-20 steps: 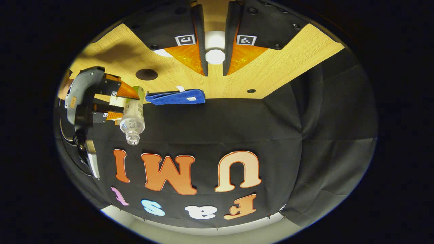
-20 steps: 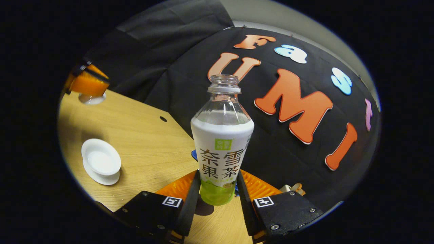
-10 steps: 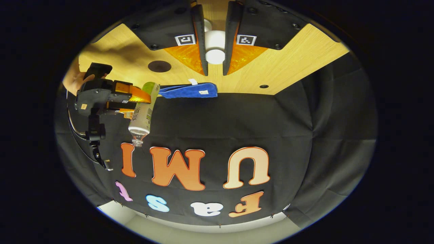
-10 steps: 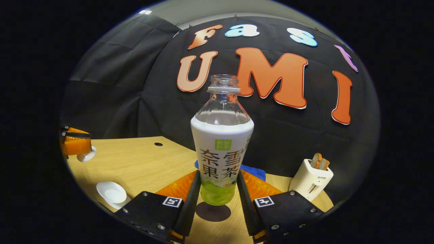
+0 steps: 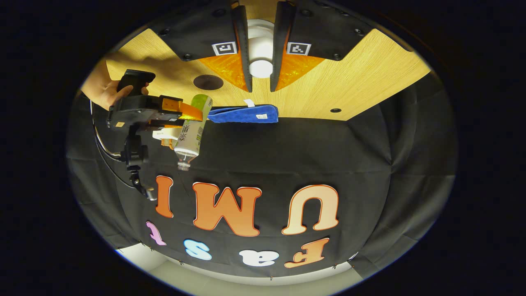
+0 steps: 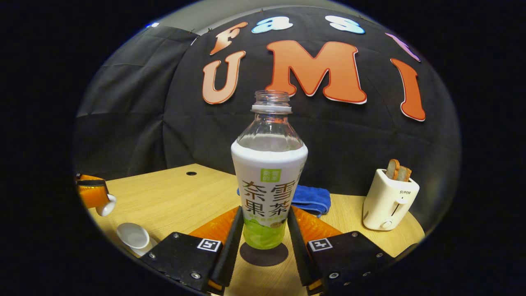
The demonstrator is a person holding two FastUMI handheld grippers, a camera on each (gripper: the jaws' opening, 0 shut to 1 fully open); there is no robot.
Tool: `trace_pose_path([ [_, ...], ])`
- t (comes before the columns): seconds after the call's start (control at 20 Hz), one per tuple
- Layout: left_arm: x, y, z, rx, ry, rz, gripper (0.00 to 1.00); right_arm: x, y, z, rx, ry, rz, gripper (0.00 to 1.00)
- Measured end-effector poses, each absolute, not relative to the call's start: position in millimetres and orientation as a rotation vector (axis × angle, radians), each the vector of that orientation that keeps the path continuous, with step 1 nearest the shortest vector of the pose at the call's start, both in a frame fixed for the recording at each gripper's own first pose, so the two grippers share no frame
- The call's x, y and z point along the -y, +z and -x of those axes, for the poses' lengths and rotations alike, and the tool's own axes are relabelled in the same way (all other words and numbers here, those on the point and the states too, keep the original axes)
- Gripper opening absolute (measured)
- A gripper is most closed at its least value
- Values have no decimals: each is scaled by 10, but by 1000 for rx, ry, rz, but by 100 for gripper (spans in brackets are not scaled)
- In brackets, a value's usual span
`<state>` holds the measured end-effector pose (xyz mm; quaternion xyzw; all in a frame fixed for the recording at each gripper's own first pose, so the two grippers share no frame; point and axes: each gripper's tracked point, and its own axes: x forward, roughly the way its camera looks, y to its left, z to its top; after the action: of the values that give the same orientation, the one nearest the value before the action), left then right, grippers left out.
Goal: Open the teacup lid with one hand, grasp the water bottle and pour water into the teacup with the other hand; after pouring, place the water bottle on the coaster and then close the teacup lid.
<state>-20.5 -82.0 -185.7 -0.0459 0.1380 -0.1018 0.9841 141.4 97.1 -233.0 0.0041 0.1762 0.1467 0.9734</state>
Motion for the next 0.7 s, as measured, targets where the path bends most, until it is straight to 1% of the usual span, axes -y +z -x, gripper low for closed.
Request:
trace_pose_path([
  [0.2,853,-1892,193,-289,-205,98,30,-982,-2680,-1436,-448,299,-15,63],
  [0.35,856,-1913,187,-296,-206,96,30,-969,-2831,-1407,-497,292,-21,63],
  [0.5,872,-1927,180,-301,-210,99,30,-984,-2888,-1431,-521,297,-43,63],
  [0.7,888,-1957,158,-308,-213,103,30,-1007,-2891,-1448,-510,297,-19,62],
])
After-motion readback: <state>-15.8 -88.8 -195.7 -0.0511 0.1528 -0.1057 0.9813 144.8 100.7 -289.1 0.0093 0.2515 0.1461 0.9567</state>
